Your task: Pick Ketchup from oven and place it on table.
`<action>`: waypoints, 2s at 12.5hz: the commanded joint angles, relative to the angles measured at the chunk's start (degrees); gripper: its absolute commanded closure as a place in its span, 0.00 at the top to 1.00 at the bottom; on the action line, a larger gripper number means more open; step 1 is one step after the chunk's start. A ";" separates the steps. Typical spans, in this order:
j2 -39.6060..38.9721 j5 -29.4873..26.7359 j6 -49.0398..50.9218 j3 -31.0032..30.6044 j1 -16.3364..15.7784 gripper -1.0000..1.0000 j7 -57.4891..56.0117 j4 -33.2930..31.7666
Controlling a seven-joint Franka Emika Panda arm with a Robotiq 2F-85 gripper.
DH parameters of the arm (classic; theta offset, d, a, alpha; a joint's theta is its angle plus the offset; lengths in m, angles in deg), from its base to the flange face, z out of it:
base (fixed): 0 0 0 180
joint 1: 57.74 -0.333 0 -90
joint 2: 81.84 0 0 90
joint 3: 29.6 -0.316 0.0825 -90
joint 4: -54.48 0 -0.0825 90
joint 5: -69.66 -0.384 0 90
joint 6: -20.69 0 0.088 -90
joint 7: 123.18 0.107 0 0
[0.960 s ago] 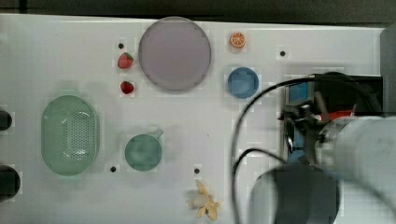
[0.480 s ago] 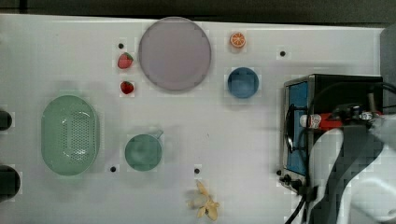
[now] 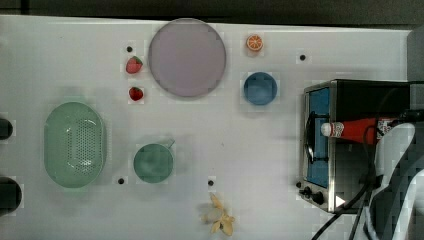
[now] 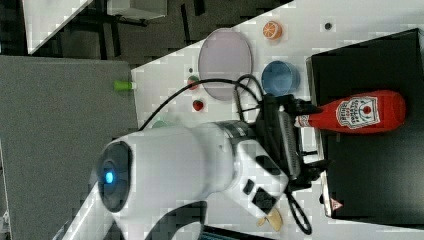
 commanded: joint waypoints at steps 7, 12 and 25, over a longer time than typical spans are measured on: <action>-11.36 -10.14 -6.69 -0.22 2.64 1.00 1.57 1.67; -13.25 -11.69 -9.15 -0.25 2.91 0.96 1.57 1.53; -6.74 -5.99 6.50 0.05 -0.02 0.64 1.57 11.89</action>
